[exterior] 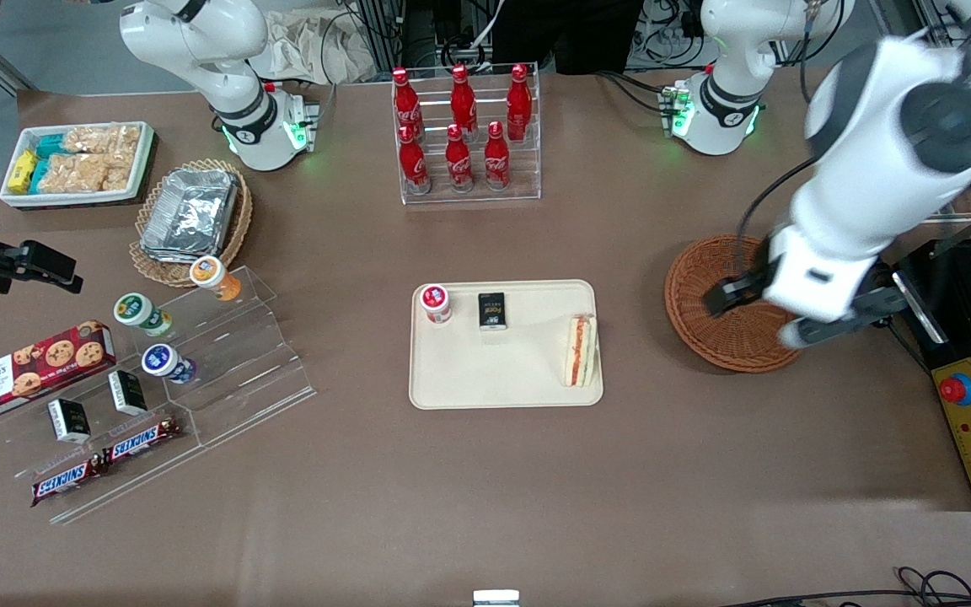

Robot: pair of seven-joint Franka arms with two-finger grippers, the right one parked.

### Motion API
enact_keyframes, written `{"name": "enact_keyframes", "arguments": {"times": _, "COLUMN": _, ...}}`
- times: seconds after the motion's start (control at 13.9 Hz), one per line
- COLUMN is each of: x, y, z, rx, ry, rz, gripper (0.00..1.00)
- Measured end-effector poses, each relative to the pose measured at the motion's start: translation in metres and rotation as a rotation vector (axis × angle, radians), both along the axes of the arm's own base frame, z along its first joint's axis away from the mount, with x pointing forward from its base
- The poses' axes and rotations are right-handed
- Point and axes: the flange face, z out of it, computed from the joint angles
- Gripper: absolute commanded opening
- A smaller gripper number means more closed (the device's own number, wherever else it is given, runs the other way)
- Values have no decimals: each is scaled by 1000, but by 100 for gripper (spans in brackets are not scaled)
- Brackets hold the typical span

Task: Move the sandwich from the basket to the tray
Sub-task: 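Lower the sandwich onto the tray and open the left gripper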

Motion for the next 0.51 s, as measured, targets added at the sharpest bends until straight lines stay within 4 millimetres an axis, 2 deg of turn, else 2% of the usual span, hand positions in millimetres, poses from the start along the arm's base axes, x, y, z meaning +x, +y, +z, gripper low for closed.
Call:
{"name": "enact_keyframes", "arguments": {"times": 0.14, "x": -16, "y": 53, "z": 27, "rx": 18, "ry": -22, "rz": -97, "gripper": 100}}
{"name": "enact_keyframes", "arguments": {"times": 0.29, "x": -36, "y": 104, "z": 41, "rx": 24, "ry": -8, "rz": -196, "gripper": 100}}
{"name": "enact_keyframes", "arguments": {"times": 0.36, "x": -45, "y": 123, "z": 44, "rx": 21, "ry": 3, "rz": -218, "gripper": 100}}
{"name": "enact_keyframes", "arguments": {"times": 0.51, "x": -51, "y": 140, "z": 52, "rx": 21, "ry": -5, "rz": -231, "gripper": 100}}
